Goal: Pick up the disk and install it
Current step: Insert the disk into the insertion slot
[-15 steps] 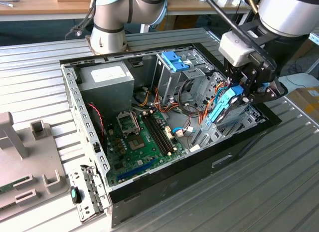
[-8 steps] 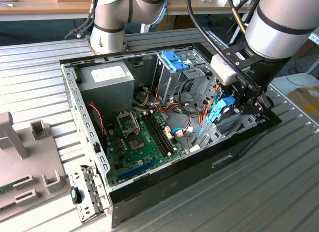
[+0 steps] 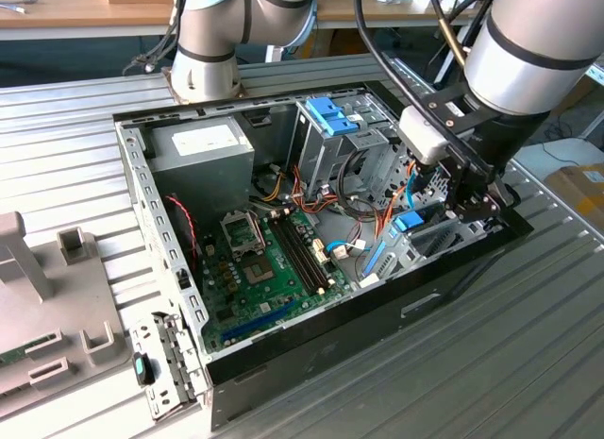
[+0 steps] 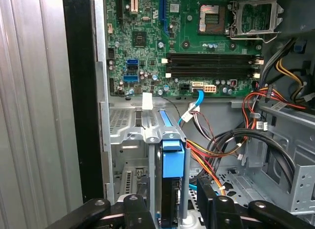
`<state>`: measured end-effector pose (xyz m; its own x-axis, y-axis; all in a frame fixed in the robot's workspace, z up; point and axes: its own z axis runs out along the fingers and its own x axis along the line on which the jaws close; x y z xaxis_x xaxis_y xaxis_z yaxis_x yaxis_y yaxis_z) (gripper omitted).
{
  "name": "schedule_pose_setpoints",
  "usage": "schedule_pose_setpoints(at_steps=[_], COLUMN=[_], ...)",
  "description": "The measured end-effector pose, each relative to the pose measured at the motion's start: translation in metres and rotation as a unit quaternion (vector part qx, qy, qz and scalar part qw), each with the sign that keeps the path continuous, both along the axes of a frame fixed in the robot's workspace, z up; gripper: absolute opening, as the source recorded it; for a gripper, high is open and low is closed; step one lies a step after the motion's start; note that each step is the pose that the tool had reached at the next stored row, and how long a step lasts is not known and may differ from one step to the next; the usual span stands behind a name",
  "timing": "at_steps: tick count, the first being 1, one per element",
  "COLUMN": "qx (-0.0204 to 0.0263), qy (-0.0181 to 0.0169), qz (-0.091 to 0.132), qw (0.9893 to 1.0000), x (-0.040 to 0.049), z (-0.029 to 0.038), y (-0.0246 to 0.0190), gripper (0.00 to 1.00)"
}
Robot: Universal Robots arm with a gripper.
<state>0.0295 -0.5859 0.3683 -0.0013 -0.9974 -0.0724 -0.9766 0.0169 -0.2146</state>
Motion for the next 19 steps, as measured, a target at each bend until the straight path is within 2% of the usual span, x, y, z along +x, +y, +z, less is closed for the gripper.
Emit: schedule_pose_setpoints(at_steps=[5, 7, 9, 10, 12, 15, 16, 18, 19], qx=[0.0000, 0.0001, 0.0001, 0.0000, 0.0000, 0.0000, 0.0000, -0.0002, -0.0003], qy=[0.0000, 0.0000, 0.0000, 0.0000, 0.0000, 0.0009, 0.0038, 0.0216, 0.0334], qz=[0.000, 0.000, 0.000, 0.000, 0.000, 0.000, 0.000, 0.000, 0.000], qw=[1.0000, 1.0000, 1.0000, 1.0000, 1.0000, 1.0000, 1.0000, 0.9998, 0.9994], x=[0.0000, 0.0000, 0.0000, 0.0000, 0.0001, 0.0008, 0.0021, 0.0092, 0.0141], z=[0.0002, 0.0084, 0.0207, 0.0245, 0.0297, 0.0298, 0.0298, 0.0298, 0.0298], y=[0.0000, 0.0000, 0.0000, 0.0000, -0.0001, 0.0000, 0.0001, 0.0003, 0.0006], gripper=[0.50, 0.50, 0.50, 0.50, 0.50, 0.50, 0.50, 0.50, 0.50])
